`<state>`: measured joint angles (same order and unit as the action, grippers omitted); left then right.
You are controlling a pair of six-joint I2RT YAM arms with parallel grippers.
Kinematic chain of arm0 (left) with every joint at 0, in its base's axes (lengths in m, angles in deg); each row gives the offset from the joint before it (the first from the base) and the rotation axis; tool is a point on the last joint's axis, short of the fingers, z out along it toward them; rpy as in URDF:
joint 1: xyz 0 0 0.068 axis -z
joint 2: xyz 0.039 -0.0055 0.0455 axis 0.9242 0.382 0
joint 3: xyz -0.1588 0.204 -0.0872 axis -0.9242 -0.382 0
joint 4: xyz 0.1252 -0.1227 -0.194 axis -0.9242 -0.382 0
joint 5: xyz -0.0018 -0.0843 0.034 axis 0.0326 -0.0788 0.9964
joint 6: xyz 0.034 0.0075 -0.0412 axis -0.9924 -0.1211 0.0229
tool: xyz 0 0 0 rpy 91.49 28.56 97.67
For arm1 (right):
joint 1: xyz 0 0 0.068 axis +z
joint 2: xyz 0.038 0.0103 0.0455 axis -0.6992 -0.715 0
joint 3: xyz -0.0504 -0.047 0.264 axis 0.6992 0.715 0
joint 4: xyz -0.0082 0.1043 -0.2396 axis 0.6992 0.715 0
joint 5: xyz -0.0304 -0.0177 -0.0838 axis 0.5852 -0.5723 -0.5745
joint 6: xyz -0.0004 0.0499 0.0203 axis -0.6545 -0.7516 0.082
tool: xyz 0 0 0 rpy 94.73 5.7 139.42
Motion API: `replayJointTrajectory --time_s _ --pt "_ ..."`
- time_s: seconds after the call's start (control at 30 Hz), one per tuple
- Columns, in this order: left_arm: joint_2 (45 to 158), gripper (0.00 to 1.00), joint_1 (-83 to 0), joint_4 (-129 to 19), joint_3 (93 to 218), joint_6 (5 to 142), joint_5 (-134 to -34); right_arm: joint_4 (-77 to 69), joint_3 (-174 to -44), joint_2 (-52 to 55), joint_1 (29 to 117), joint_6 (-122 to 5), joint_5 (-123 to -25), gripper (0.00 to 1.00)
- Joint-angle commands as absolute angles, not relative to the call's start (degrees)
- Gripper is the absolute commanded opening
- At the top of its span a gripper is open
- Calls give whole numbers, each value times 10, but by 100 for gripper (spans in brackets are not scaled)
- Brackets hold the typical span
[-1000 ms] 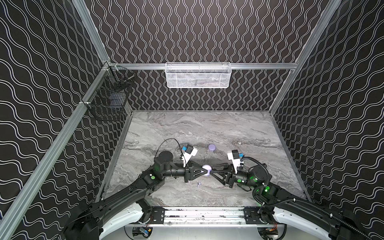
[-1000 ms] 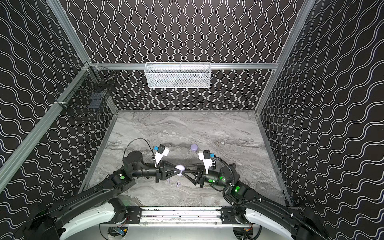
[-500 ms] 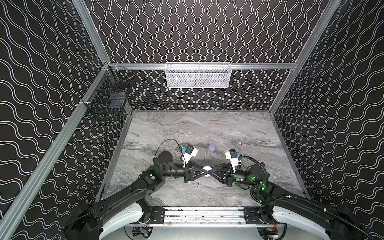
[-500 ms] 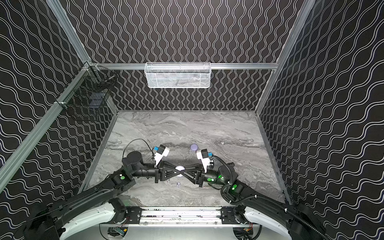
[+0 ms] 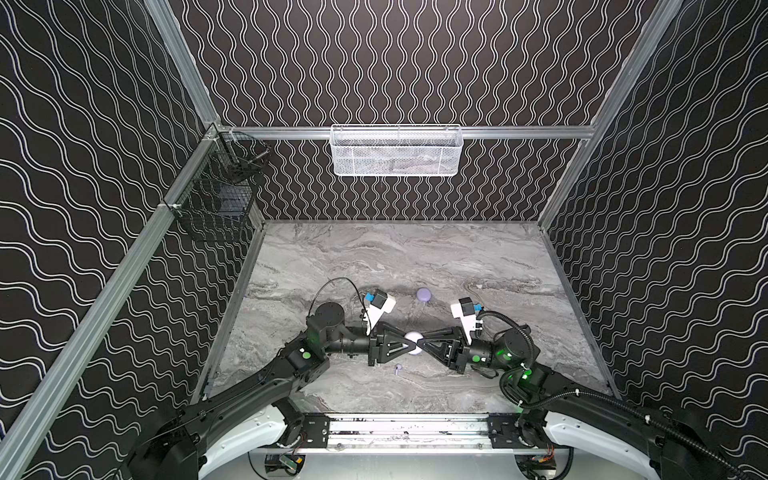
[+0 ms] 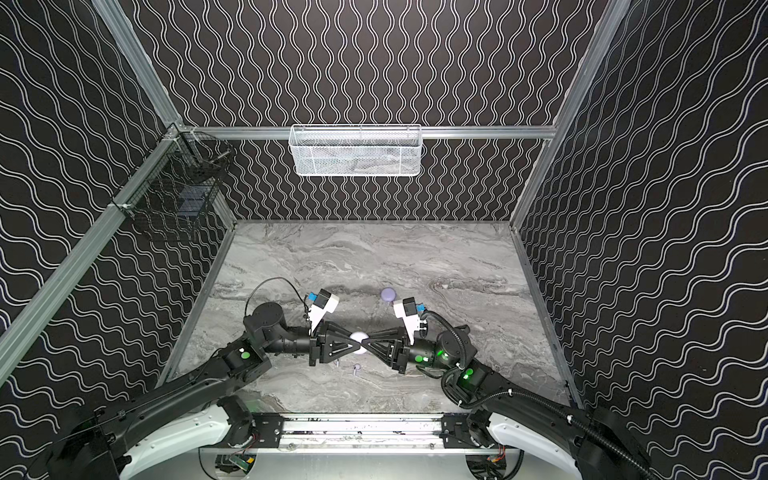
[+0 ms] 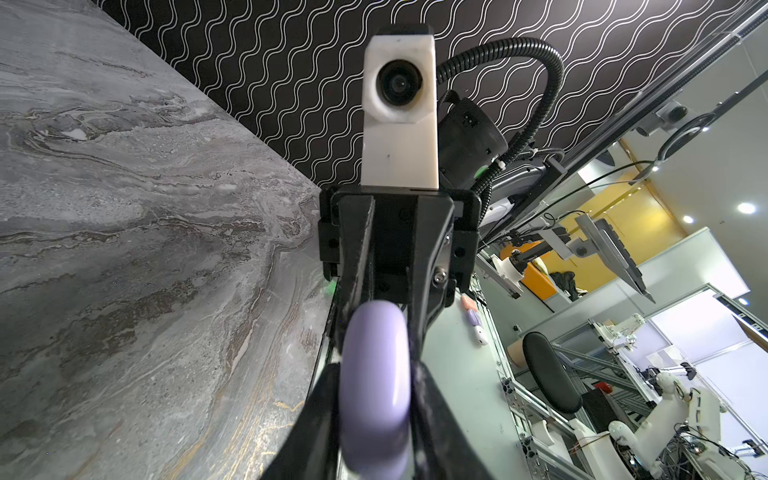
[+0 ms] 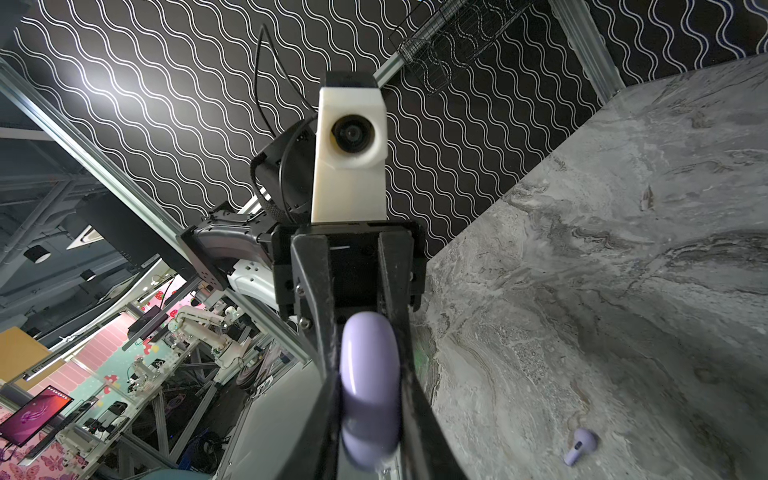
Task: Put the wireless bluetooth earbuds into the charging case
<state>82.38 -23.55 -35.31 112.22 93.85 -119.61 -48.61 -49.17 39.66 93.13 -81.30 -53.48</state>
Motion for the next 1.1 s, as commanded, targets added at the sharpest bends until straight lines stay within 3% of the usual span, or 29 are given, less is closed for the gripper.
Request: replayJointTrajectory --time_s 0.0,0.13,1.07 --pt "823 35 -236 -336 1121 939 -1188 -513 -493 401 931 -821 -530 21" --pt "815 39 -236 -329 1116 940 -1187 -507 -488 415 926 -824 -546 21" --pt "824 39 -236 -249 1098 975 -1197 -574 -476 389 920 -861 -563 20"
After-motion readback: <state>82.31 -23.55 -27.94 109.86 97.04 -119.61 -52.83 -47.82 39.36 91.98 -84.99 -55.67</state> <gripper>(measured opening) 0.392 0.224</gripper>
